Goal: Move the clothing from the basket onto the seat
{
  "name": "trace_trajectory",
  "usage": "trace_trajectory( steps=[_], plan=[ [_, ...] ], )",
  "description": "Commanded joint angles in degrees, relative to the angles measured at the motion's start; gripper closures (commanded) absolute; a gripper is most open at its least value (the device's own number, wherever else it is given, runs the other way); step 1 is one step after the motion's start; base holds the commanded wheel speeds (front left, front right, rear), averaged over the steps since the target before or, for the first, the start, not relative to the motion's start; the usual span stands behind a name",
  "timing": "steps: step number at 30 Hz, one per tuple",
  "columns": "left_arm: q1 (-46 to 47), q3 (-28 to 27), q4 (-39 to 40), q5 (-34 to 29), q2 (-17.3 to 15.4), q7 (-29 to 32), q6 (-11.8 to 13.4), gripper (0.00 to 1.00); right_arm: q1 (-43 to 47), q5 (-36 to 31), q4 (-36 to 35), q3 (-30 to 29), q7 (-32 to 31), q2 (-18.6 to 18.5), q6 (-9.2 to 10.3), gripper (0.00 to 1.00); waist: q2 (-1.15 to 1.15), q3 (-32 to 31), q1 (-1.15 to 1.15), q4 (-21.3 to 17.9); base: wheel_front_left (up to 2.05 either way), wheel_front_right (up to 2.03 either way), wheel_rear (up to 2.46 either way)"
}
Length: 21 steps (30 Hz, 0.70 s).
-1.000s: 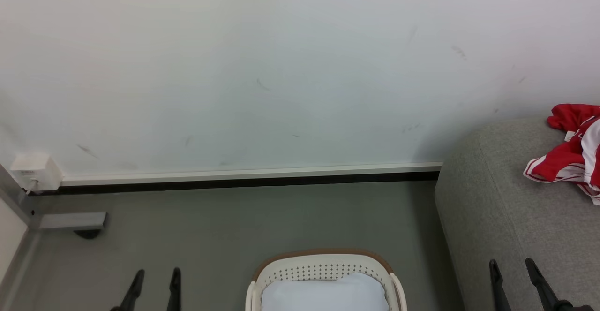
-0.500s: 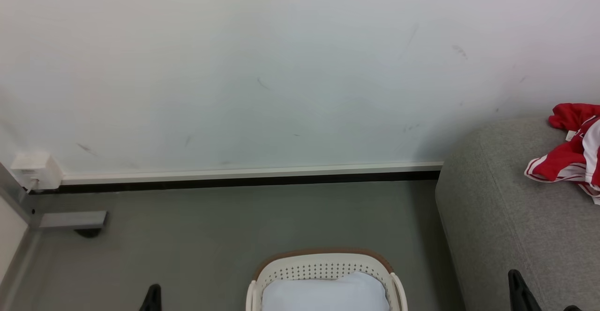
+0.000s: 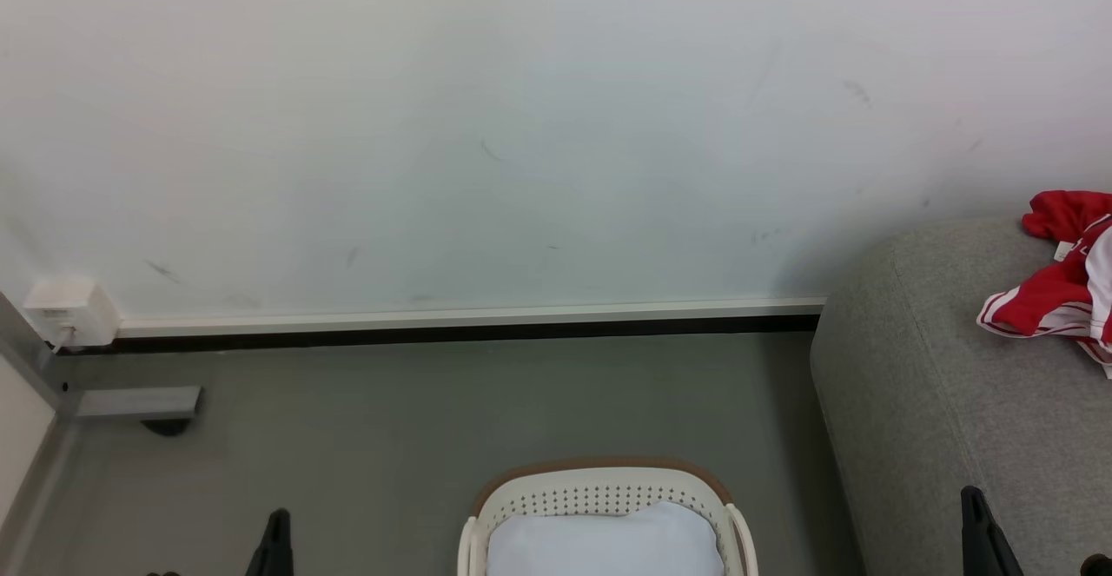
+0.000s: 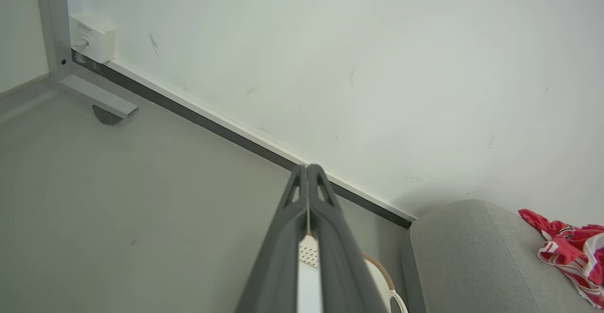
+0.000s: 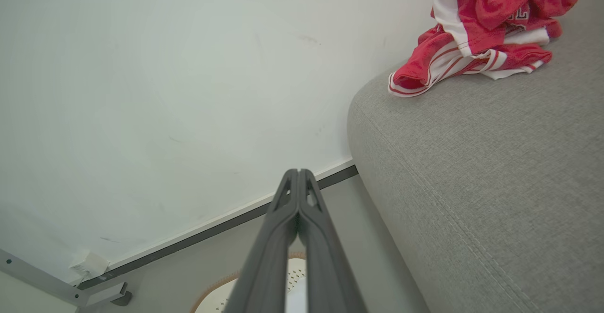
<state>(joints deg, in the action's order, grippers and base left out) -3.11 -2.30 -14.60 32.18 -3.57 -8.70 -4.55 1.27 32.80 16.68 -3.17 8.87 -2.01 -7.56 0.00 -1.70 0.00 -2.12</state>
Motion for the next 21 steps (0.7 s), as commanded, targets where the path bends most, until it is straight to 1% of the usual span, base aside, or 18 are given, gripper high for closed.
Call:
trace_trajectory(
  steps=[1,15,21],
  plan=[
    [1.7,-0.5,0.8,3.0,-0.2,0.6,-0.2,1.0,-1.6,2.9,-1.0,-0.4,-0.7,-0.5,0.03,1.0,0.0,0.0,0.0,0.0,0.0,0.0,0.0],
    [3.4,-1.3,0.8,14.8,0.0,3.6,-0.8,1.0,-3.0,14.5,-1.4,-1.0,-3.7,-0.7,0.04,1.0,0.0,0.3,0.0,0.3,0.0,0.0,0.0],
    [3.9,-1.5,0.8,18.6,0.0,4.5,-1.0,1.0,-3.4,18.2,-1.5,-1.2,-4.7,-0.7,0.05,1.0,0.0,0.4,0.0,0.4,0.0,0.0,0.0]
  ],
)
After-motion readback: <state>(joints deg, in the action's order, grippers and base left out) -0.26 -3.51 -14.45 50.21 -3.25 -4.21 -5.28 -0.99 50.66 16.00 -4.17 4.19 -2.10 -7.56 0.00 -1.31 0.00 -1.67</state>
